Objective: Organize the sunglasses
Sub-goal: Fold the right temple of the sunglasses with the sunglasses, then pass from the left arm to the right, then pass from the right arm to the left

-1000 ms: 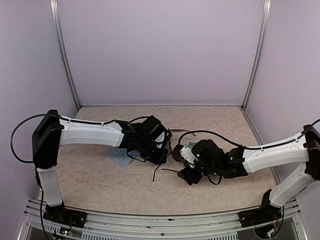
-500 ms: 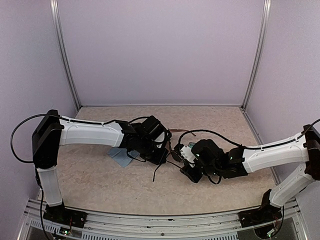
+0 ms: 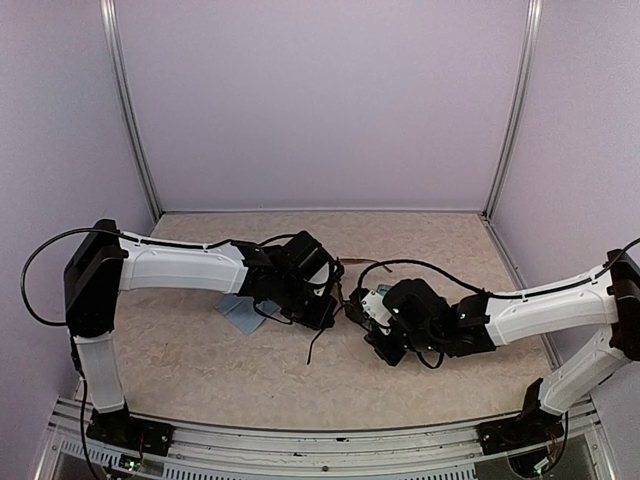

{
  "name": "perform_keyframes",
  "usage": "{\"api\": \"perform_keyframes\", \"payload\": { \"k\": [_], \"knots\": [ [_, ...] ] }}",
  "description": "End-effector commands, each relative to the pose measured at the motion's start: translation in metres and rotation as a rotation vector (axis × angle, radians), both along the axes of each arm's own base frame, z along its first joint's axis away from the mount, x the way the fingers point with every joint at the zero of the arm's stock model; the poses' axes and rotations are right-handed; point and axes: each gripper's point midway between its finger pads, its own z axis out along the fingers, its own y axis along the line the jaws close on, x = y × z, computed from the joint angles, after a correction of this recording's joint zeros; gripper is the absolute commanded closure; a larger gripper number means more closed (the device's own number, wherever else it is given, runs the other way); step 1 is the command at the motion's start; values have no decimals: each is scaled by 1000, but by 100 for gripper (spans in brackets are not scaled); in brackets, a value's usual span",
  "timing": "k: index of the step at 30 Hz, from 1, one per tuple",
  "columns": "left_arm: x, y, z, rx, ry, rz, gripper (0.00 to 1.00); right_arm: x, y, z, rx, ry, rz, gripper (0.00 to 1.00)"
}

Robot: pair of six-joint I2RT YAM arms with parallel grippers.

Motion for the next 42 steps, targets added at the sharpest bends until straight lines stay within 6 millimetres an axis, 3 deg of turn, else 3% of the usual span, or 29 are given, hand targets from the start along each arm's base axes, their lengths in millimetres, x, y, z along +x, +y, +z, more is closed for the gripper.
{"api": "perform_keyframes", "payload": {
  "k": [1, 8, 18, 25, 28, 33, 38, 42],
  "knots": [
    [-1, -12, 11, -78, 10, -14, 94, 0, 0, 10, 31, -15, 7, 75],
    [-4, -15, 15, -120, 16, -28, 87, -5, -1, 12, 52, -16, 33, 83],
    [-3, -11, 51, -263, -46, -68, 65, -15, -3, 18, 130, 25, 107, 89],
    [-11, 17, 90, -407, -143, -105, 49, -26, -4, 36, 221, 62, 193, 88],
    [-16, 34, 92, -423, -196, -119, 46, -35, 0, 45, 265, 92, 241, 89],
    [-43, 54, 106, -517, -312, -214, 40, -51, 4, 62, 347, 126, 323, 88],
    [-66, 65, 99, -467, -382, -304, 38, -63, 7, 70, 387, 150, 387, 86],
    [-72, 49, 81, -346, -379, -374, 37, -64, 14, 70, 377, 172, 419, 86]
  ]
}}
